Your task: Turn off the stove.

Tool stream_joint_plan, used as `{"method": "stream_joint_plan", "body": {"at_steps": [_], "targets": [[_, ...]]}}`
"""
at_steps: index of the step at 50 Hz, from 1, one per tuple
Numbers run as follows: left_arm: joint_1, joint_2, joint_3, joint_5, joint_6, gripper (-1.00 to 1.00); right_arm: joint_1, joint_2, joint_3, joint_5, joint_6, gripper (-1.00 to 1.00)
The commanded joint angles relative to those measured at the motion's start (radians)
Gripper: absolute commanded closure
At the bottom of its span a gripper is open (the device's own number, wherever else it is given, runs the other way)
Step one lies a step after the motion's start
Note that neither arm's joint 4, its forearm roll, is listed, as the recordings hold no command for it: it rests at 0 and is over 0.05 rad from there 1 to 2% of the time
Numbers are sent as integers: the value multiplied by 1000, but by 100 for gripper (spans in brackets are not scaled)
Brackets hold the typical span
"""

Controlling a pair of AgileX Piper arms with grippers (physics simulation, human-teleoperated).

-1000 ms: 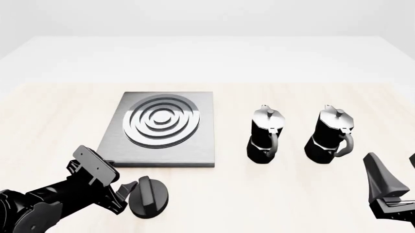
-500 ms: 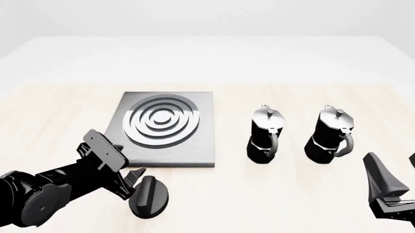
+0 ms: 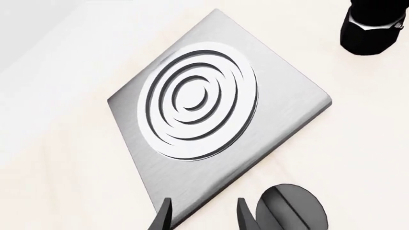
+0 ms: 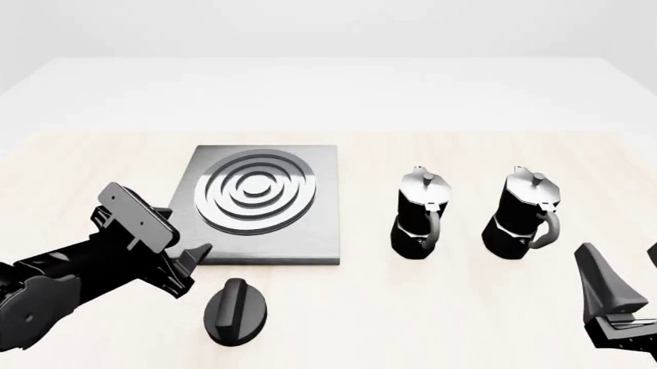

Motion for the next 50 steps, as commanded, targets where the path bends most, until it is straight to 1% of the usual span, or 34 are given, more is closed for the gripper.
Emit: {"method": "stream_joint_plan", "body": {"at_steps": [1,8,11,18,20,26,33,41,44,50], "targets": [[68,-170,5,120,4,-100,3,-24,0,22,-1,-100],[100,-338,-2,255,-4,-100,7,-19,0,17,-1,-100],[108,-372,-6,284,8,-100,7,-19,0,17,0,-100],[101,-509,-74,440,3,-100,10,-19,0,15,2,-100],[102,-519,-78,450,8,-100,11,-18,0,14,3,-100],[111,-598,-127,549,17,-100,15,-5,0,2,8,-100],[125,-642,-147,597,11,-100,16,-15,0,11,14,-100],[159,-691,-159,646,-17,-100,13,-39,0,36,14,-100],[165,-701,-163,657,-17,-100,14,-38,0,35,14,-100],[177,-724,-201,700,-13,-100,15,-25,0,23,12,-100]]}}
